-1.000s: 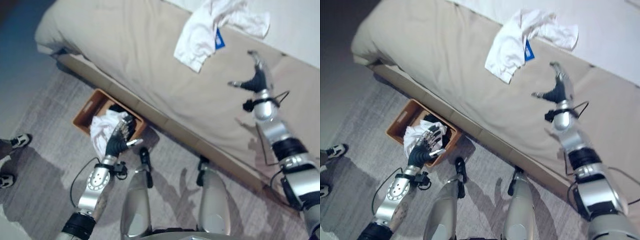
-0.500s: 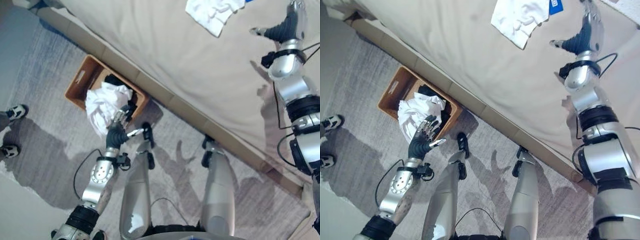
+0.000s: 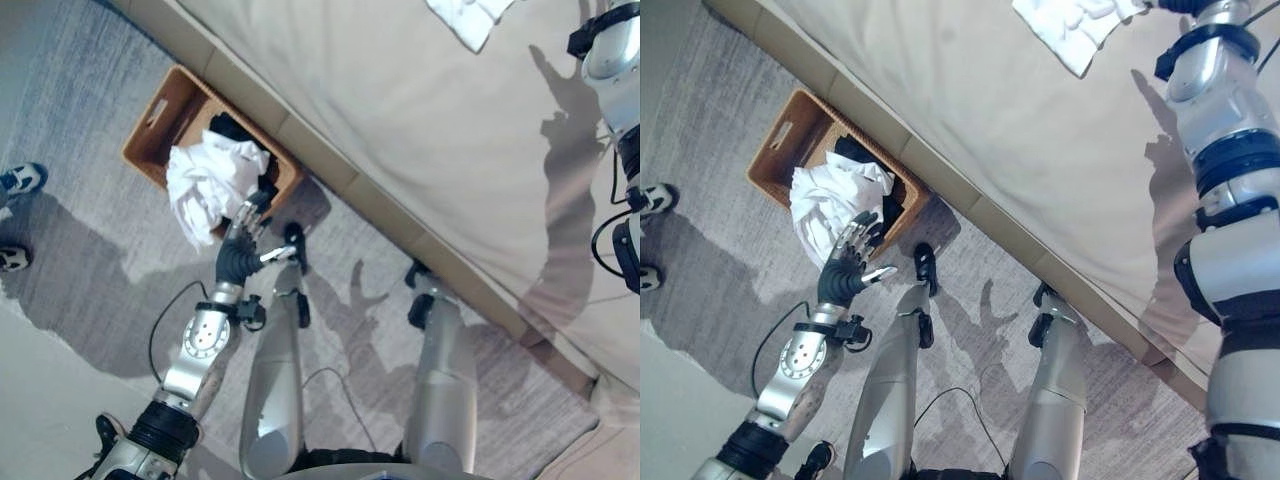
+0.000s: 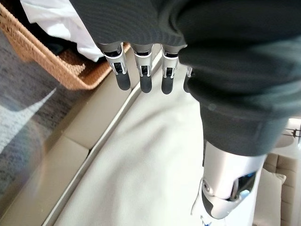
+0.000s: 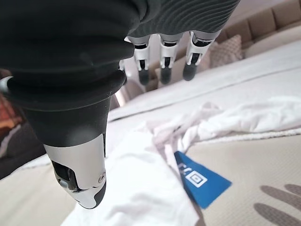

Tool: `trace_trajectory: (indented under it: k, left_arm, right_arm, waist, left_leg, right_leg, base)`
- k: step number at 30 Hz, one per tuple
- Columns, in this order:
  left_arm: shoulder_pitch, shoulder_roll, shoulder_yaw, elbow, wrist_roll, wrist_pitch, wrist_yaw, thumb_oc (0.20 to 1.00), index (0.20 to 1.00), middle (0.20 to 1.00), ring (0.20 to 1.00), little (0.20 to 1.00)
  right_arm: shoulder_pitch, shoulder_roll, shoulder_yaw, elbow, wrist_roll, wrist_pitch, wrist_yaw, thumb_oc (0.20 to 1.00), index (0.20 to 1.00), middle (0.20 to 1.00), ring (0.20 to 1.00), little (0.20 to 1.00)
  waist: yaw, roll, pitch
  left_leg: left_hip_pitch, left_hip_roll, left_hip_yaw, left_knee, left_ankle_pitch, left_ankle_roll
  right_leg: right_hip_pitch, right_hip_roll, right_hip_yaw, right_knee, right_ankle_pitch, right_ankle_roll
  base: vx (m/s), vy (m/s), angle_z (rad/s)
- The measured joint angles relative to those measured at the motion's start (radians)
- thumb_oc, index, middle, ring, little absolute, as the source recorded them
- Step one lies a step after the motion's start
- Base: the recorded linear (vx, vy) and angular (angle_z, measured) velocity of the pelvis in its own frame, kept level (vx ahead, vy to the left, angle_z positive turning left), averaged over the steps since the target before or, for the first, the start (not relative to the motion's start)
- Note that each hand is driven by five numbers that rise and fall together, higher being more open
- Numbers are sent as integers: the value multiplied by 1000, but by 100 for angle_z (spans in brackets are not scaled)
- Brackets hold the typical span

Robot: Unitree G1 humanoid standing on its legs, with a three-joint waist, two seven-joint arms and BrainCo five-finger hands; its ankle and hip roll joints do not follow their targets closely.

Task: Pick up clothes into the bucket

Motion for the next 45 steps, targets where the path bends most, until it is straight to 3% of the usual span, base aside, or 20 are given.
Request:
trace_trajectory:
  k: [8, 13, 23, 24, 26, 45]
  left_arm:
    - [-4, 9, 4, -10, -3, -5, 1, 1000, 1000, 1000, 1000, 1000]
    - [-13, 17, 4, -52, -4, -9, -7, 1000, 1000, 1000, 1000, 1000]
    - [-16, 28, 13, -77, -25, -16, -37, 1000, 1000, 1000, 1000, 1000]
    - [-20, 25, 12, -77, -36, -16, -41, 1000, 1000, 1000, 1000, 1000]
    - [-21, 26, 16, -77, -39, -16, -47, 1000, 1000, 1000, 1000, 1000]
    - [-22, 25, 37, -79, -47, -17, -56, 1000, 1000, 1000, 1000, 1000]
  right_arm:
    - [-9, -4, 62, 32, 18, -2, 52, 1000, 1000, 1000, 1000, 1000]
    - [-16, -10, 78, 156, 28, -2, 116, 1000, 1000, 1000, 1000, 1000]
    - [-20, -61, 79, 148, 97, -5, 216, 1000, 1000, 1000, 1000, 1000]
    - [-25, -68, 78, 150, 98, -5, 219, 906, 906, 906, 906, 906]
    - [-26, -68, 79, 152, 102, -5, 233, 200, 200, 200, 200, 200]
    - [-49, -69, 111, 187, 101, -6, 252, 200, 200, 200, 200, 200]
  waist:
    - [5, 0, 0]
    - [46, 1, 0]
    - [72, 5, 0]
    - [75, 13, 5]
    - [80, 19, 5]
    - [77, 22, 6]
  left_leg:
    - [-19, -12, -23, -40, 34, -9]
    - [-33, -21, -25, -55, 48, -11]
    - [-47, -40, -27, -62, 55, -8]
    - [-50, -43, -29, -60, 55, -7]
    - [-50, -46, -29, -60, 56, -6]
    - [-51, -54, -32, -54, 58, -3]
  right_leg:
    - [-35, -13, -13, 27, -13, -3]
    - [-61, -25, -16, 48, -21, -6]
    - [-80, -48, -17, 66, -29, 1]
    - [-82, -52, -17, 70, -29, 1]
    - [-82, -55, -17, 71, -30, 1]
    - [-92, -67, -10, 95, -37, 1]
  base:
    - [10, -13, 7]
    - [9, 5, 7]
    - [-1, 9, 6]
    - [-12, 3, 5]
    - [-20, 13, 5]
    - [-4, 2, 1]
